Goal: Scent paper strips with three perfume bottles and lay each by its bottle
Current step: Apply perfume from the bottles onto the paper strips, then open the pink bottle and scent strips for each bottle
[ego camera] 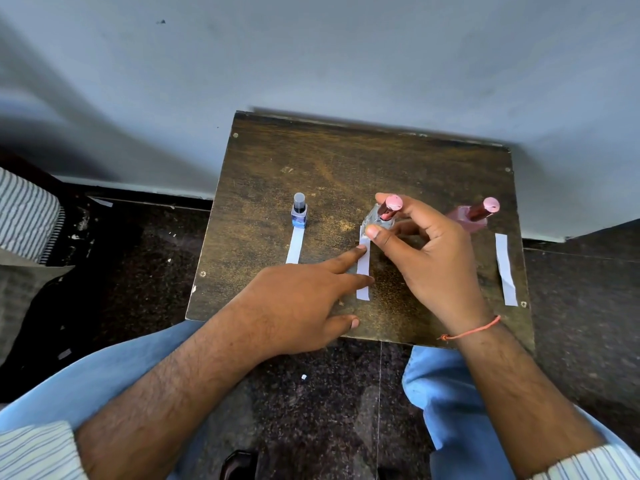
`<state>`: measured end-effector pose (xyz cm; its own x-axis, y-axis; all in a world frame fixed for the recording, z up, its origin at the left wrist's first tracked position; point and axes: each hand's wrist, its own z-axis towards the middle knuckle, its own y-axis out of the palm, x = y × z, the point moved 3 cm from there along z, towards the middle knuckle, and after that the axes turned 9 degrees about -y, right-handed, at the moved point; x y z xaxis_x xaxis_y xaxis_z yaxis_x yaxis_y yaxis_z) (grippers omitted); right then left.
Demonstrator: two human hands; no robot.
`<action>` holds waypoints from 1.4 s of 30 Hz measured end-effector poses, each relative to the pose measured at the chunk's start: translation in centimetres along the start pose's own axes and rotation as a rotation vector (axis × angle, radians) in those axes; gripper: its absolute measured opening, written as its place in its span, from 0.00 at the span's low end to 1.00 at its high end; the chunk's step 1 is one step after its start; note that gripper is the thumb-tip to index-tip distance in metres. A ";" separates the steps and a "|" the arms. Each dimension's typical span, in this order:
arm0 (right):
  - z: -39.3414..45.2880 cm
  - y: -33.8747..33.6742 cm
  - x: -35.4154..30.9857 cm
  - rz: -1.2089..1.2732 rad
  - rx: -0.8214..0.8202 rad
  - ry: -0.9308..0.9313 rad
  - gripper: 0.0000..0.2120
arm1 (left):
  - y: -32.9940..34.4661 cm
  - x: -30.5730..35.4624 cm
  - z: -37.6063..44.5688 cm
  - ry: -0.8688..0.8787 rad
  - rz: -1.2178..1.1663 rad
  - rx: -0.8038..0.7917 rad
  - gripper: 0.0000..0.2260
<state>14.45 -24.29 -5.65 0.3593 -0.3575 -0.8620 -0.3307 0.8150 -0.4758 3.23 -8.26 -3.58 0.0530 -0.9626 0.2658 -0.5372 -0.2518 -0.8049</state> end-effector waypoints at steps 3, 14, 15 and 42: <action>0.0 0.2 0.0 0.000 -0.002 0.001 0.21 | -0.1 0.0 0.0 0.008 -0.009 0.007 0.29; 0.0 0.3 -0.1 -0.007 -0.020 -0.006 0.22 | 0.0 -0.1 0.1 0.026 -0.031 0.045 0.27; 0.0 0.3 -0.1 -0.002 -0.023 -0.005 0.23 | -0.1 -0.1 0.2 0.028 -0.041 0.062 0.26; -1.6 -3.1 1.4 -0.072 -0.034 0.026 0.23 | -0.9 2.7 2.5 0.053 -0.365 0.391 0.09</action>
<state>14.57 -28.03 -5.63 0.3605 -0.4268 -0.8294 -0.3340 0.7711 -0.5420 5.96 -10.92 -3.43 0.1303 -0.8015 0.5836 -0.1379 -0.5976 -0.7899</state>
